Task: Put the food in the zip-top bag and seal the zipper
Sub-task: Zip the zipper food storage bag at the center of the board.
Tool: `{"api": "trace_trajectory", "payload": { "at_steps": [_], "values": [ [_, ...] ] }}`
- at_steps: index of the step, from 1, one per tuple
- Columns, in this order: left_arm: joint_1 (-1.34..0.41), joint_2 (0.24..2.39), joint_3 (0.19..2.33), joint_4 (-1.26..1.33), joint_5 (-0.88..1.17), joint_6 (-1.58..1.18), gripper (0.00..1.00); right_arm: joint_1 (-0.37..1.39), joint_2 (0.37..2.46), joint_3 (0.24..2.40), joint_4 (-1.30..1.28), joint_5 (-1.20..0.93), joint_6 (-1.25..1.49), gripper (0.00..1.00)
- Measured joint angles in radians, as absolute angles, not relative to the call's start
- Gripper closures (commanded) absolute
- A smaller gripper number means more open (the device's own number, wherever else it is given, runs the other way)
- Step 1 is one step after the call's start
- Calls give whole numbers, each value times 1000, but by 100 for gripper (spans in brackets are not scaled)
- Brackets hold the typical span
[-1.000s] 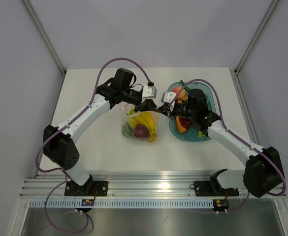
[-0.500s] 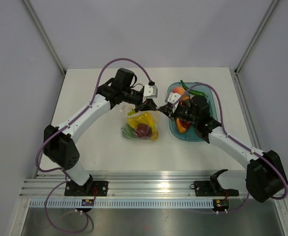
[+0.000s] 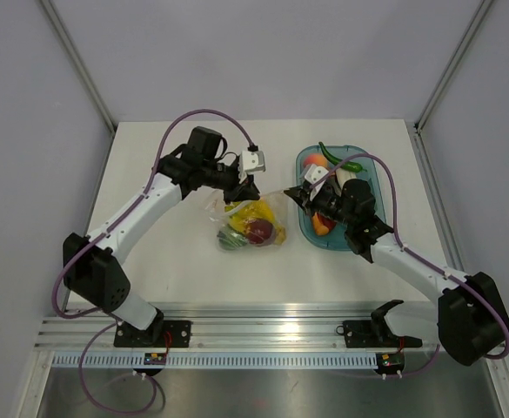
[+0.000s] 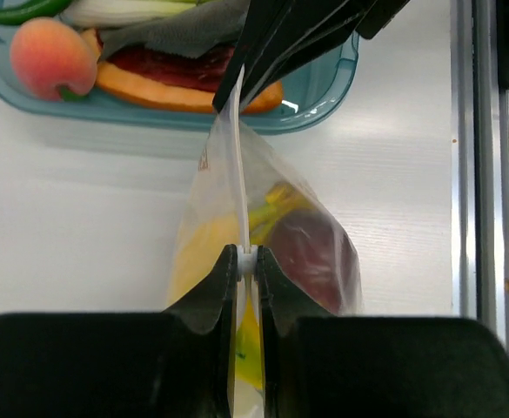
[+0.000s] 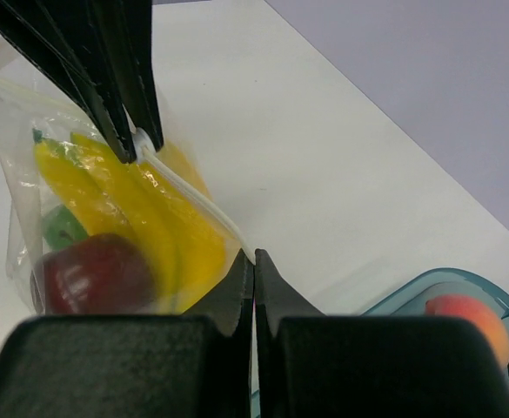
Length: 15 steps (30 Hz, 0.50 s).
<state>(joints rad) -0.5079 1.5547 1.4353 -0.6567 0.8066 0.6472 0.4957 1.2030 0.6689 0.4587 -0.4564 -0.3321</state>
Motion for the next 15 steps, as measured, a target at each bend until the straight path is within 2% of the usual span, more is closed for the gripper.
{"api": "trace_trajectory", "payload": {
  "at_steps": [9, 15],
  "values": [
    [-481, 1363, 1266, -639, 685, 546, 100, 496, 1194, 657, 479, -402, -304, 100],
    [-430, 1309, 1200, -613, 623, 493, 100, 496, 1194, 657, 478, -324, -280, 100]
  ]
}}
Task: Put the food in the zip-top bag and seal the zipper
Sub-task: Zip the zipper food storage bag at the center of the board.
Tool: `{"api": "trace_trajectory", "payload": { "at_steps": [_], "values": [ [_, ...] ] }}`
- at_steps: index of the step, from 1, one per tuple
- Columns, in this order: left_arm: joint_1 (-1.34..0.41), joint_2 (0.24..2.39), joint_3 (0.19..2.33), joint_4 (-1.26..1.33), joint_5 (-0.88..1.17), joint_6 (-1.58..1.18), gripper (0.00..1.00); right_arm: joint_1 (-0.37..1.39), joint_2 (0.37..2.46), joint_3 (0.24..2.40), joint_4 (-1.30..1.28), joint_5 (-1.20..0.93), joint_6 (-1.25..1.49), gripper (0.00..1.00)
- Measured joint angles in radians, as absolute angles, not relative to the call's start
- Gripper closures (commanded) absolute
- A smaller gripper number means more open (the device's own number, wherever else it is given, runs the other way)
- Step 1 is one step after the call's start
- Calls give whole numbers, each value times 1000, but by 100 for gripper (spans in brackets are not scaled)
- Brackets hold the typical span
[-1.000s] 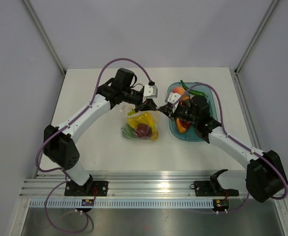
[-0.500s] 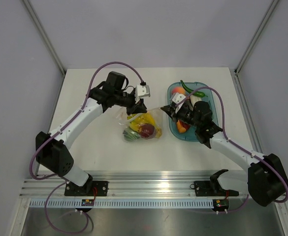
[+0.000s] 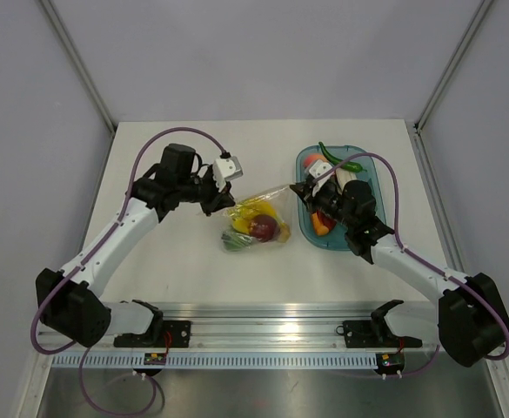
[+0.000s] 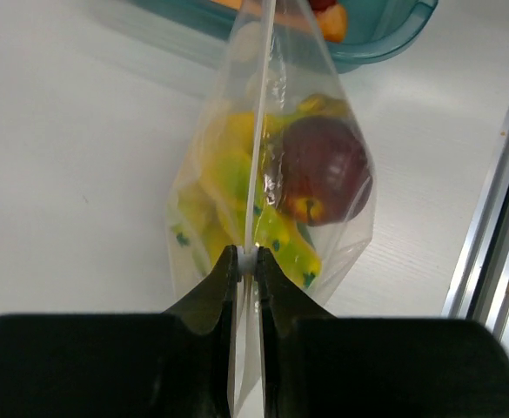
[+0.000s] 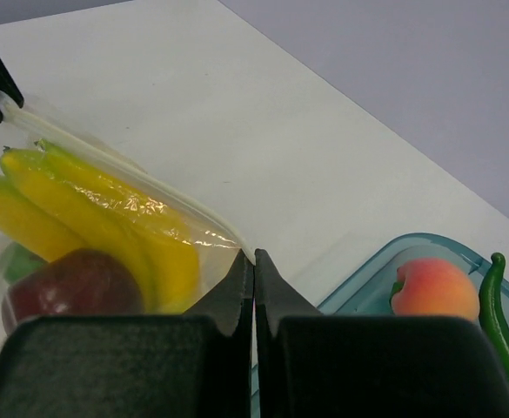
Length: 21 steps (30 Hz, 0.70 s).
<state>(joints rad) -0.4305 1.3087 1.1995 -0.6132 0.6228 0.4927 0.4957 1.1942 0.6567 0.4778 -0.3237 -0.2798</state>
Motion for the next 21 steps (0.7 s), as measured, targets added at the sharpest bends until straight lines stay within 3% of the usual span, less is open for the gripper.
{"api": "trace_trajectory", "payload": {
  "at_steps": [21],
  "values": [
    [-255, 1166, 1012, -467, 485, 390, 100, 500, 1244, 686, 470, -90, -190, 100]
  ]
}}
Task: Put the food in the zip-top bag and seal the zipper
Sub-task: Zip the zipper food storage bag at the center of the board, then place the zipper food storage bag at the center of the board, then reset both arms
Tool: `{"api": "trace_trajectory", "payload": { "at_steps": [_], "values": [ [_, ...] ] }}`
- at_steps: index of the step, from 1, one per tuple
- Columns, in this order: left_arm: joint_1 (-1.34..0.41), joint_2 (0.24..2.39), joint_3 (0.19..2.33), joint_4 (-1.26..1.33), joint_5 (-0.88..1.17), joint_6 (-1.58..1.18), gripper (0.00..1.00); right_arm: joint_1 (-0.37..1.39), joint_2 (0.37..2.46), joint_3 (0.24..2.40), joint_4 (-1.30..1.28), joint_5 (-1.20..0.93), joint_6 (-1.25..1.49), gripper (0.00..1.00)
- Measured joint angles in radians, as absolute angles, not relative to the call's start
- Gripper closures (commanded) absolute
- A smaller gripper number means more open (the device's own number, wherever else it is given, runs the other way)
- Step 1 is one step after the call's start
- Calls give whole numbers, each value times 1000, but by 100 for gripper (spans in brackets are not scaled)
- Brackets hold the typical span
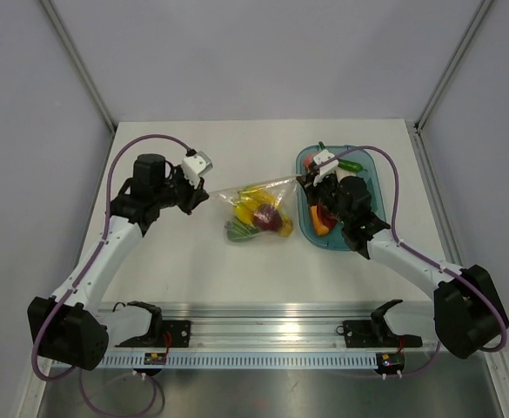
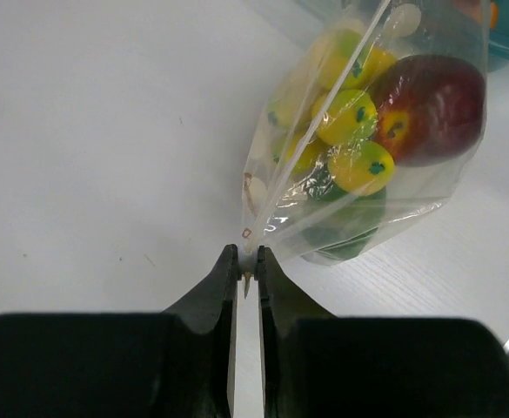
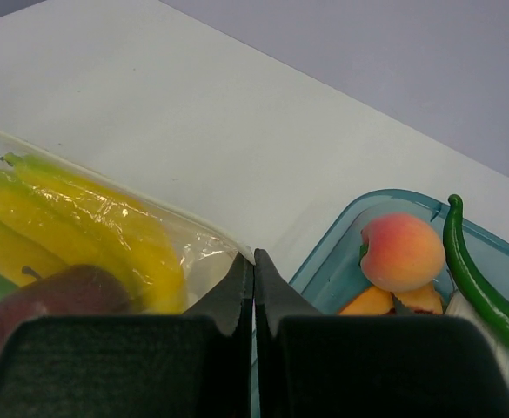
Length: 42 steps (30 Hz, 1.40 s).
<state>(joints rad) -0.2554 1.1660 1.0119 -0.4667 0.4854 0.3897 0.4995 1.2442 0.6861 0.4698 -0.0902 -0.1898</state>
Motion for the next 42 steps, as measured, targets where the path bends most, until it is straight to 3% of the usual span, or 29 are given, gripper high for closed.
{"api": "trace_trajectory", "payload": {
  "at_steps": [8, 18, 19, 20, 22, 23, 24, 25, 26, 27, 31, 34, 37, 39, 42],
  "values": [
    [-210, 1127, 1000, -422, 505, 343, 100, 502, 1280, 755, 467, -124, -163, 100],
    [-183, 1163, 1114, -295, 468, 303, 100, 484, 1544, 1059, 534, -181, -186, 100],
    [-181, 1159, 1128, -282, 468, 303, 97, 484, 1549, 1076, 542, -204, -187, 98],
    [-181, 1151, 1134, -267, 469, 303, 82, 484, 1547, 1082, 557, -230, -186, 96],
    [-180, 1113, 1124, -256, 475, 316, 47, 484, 1537, 1078, 574, -282, -183, 70],
    [-180, 1088, 1109, -248, 480, 316, 41, 485, 1527, 1065, 581, -309, -181, 57],
    [-180, 1050, 1084, -238, 487, 311, 32, 488, 1508, 1037, 586, -334, -181, 8],
    [-180, 1004, 1055, -231, 492, 307, 25, 493, 1487, 1005, 578, -351, -179, 1],
    [-180, 947, 1015, -220, 493, 298, 14, 501, 1464, 970, 570, -362, -187, 0],
    [-180, 908, 987, -214, 494, 295, 12, 510, 1439, 935, 555, -365, -192, 1],
    [-180, 786, 931, -206, 493, 264, 14, 531, 1347, 836, 459, -319, -184, 1],
    [-180, 782, 946, -202, 490, 218, 16, 530, 1263, 847, 311, -165, -112, 1],
    [-180, 815, 982, -219, 479, 149, 13, 530, 1232, 995, 69, 30, -4, 1],
    [-180, 844, 1005, -234, 466, 101, 1, 530, 1242, 1149, -120, 168, 70, 1],
    [-180, 880, 1024, -261, 429, 16, 1, 530, 1246, 1300, -323, 326, 176, 1]
  ]
}}
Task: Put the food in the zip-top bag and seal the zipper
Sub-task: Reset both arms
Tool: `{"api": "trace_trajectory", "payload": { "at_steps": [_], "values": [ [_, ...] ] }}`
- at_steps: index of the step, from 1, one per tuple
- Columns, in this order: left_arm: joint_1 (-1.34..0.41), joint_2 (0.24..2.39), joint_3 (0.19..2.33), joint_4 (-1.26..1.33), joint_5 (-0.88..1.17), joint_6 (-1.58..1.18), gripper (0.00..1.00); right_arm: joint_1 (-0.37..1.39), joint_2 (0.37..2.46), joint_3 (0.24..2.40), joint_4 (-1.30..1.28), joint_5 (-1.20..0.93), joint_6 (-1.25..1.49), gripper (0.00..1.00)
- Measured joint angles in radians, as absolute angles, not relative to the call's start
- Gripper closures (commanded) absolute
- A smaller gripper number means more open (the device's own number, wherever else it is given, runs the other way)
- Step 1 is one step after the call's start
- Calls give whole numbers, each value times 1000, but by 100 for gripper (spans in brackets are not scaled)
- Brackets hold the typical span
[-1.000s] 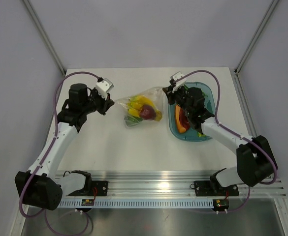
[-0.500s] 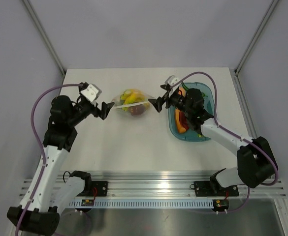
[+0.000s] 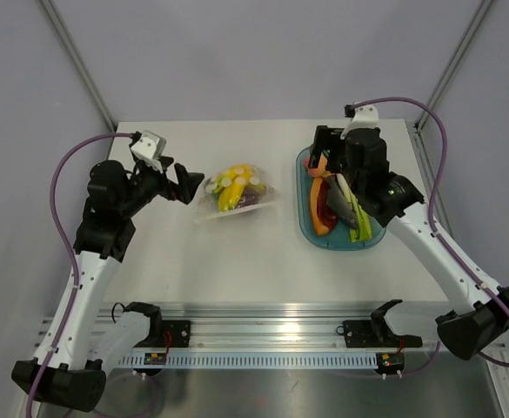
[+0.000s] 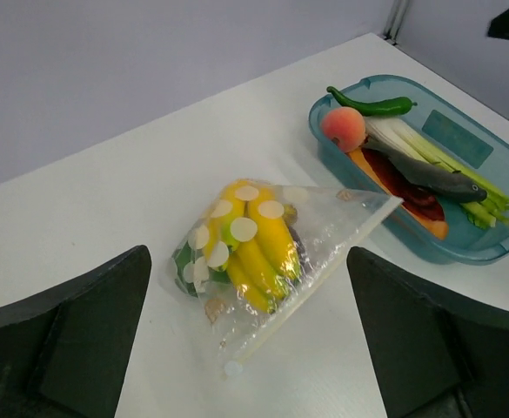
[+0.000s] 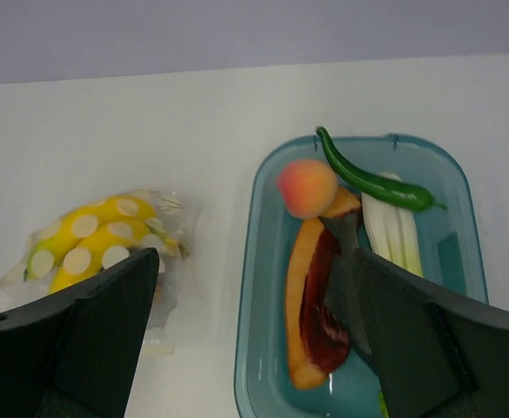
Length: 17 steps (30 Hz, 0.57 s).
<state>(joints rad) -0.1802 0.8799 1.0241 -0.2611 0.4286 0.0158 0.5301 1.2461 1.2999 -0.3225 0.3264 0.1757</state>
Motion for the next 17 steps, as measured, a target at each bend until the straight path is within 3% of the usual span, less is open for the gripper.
{"api": "trace_trajectory", "payload": {
  "at_steps": [7, 17],
  "values": [
    [-180, 912, 1035, -326, 318, -118, 1, 529, 1162, 1211, -604, 462, 373, 1],
    [-180, 913, 1032, -367, 254, -171, 1, 529, 1084, 1112, -696, 547, 469, 1]
  ]
}}
